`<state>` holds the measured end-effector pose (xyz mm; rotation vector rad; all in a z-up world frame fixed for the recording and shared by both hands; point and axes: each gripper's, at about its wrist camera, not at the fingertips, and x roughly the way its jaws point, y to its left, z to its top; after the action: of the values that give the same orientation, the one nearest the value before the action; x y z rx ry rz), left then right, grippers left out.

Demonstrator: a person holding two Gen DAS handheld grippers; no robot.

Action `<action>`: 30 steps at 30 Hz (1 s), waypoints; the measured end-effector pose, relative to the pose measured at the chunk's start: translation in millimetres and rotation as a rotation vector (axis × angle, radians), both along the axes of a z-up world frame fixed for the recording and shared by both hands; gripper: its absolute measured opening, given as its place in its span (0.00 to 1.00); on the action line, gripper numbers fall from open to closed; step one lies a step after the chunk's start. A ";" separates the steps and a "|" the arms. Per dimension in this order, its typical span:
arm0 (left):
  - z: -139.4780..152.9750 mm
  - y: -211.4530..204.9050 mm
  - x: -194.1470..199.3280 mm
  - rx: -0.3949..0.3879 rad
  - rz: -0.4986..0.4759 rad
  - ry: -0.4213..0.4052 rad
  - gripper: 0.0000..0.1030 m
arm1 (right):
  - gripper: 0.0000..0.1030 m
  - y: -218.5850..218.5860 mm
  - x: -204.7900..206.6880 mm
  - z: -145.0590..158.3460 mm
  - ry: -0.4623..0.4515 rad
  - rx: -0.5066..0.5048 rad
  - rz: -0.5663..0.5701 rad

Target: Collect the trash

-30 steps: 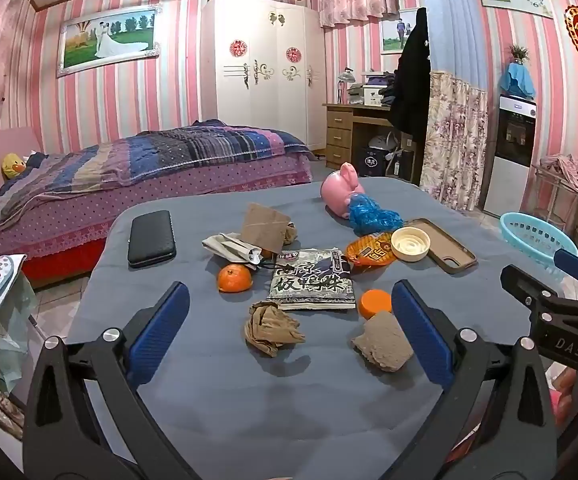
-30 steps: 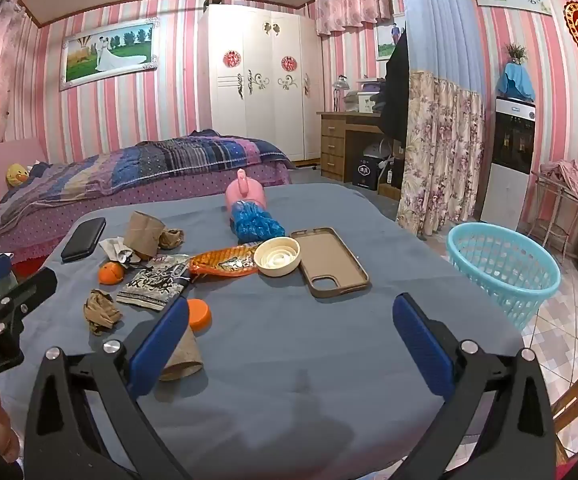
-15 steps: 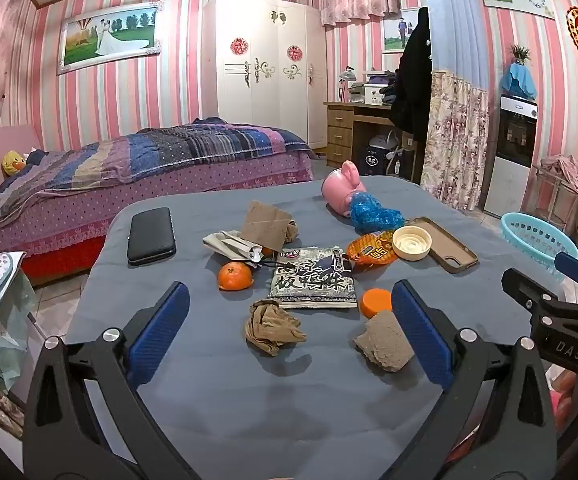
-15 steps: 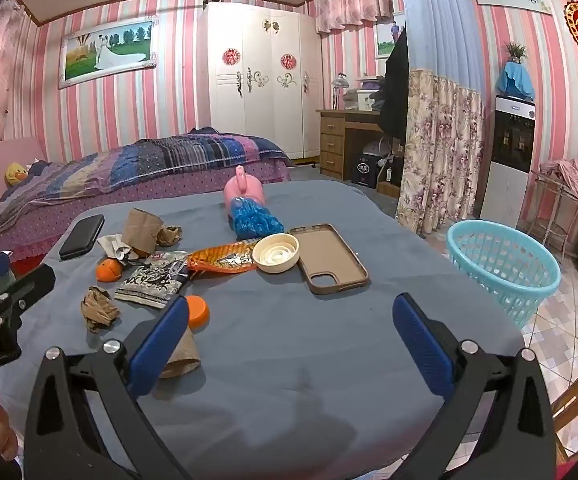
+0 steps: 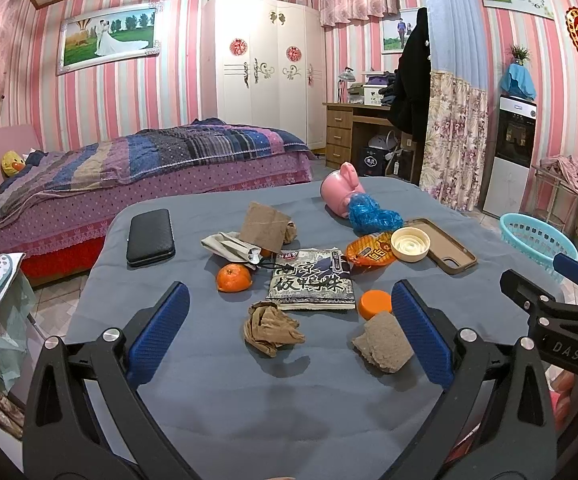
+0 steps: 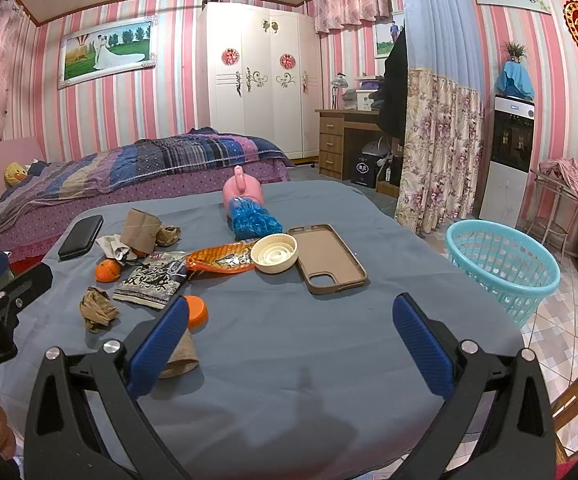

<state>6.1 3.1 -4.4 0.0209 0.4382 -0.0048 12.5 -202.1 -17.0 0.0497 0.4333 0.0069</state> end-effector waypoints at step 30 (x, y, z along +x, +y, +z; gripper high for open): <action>3.3 -8.9 -5.0 0.001 -0.010 0.006 0.95 | 0.96 -4.9 1.7 -3.7 0.004 -0.002 0.001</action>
<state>1.2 -5.8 -1.1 0.0246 0.4442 -0.0147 14.2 -207.0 -20.6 0.0479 0.4372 0.0073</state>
